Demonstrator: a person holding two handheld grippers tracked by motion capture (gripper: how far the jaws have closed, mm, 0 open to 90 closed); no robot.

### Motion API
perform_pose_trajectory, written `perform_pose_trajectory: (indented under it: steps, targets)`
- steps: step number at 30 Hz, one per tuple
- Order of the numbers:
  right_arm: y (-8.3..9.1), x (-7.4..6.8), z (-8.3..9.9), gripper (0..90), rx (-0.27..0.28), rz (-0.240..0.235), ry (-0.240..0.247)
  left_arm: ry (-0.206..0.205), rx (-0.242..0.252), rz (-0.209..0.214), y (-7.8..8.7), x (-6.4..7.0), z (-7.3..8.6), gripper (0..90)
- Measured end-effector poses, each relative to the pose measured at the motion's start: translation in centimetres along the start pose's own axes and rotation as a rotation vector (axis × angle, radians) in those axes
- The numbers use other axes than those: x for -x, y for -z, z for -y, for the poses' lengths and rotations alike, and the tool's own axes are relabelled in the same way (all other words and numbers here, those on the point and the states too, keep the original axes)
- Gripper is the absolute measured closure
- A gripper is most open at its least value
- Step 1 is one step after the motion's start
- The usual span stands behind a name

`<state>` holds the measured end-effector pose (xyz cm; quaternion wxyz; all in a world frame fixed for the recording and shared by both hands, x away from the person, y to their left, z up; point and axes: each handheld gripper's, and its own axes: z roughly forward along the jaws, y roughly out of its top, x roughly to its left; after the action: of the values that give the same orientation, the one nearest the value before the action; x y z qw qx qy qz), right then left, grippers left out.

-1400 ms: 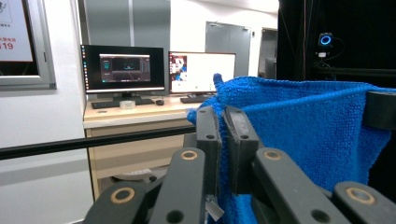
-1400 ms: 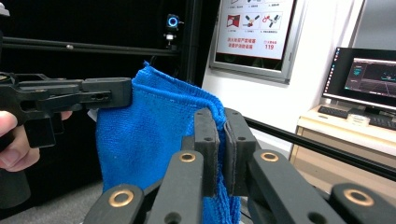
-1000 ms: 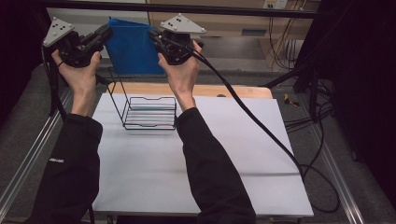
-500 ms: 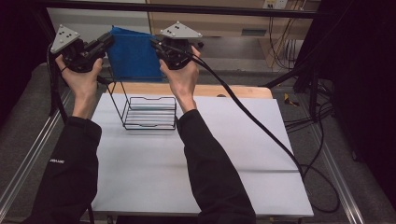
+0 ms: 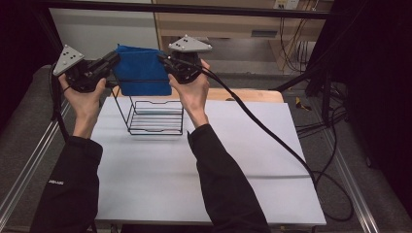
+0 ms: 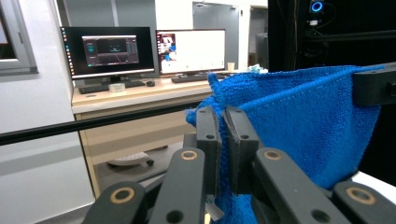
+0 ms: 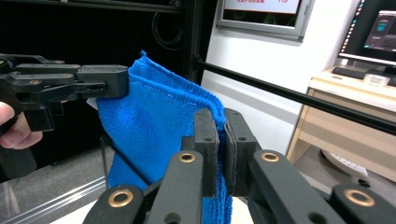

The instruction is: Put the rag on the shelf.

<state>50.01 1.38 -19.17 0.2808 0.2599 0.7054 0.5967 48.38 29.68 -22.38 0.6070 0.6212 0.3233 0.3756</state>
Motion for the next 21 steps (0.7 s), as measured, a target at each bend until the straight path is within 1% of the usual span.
perform_pose_trajectory:
  steps: [3, 4, 11, 17, 20, 21]
  targets:
    - [0.2, -0.1, 0.2, 85.8, -0.014, -0.011, 0.002, -0.010, -0.012, 0.012, 0.3, 0.1, 0.3, 85.1]
    - [0.2, -0.2, 0.2, 85.7, -0.017, -0.014, 0.007, -0.012, -0.008, 0.013, 0.4, 0.1, 0.3, 85.1]
    - [0.6, -0.8, 0.3, 85.4, -0.034, -0.038, 0.016, -0.010, -0.016, 0.028, 1.2, 0.0, 0.7, 84.8]
    - [1.0, -1.3, 0.4, 85.4, -0.058, -0.049, 0.033, -0.001, -0.038, 0.042, 1.6, 0.1, 1.1, 84.1]
    - [1.2, -1.4, 0.4, 85.4, -0.073, -0.052, 0.035, -0.005, -0.049, 0.052, 1.7, 0.3, 1.2, 83.6]
    - [1.3, -1.4, 0.4, 85.4, -0.082, -0.053, 0.030, -0.012, -0.056, 0.055, 1.7, 0.4, 1.3, 83.4]
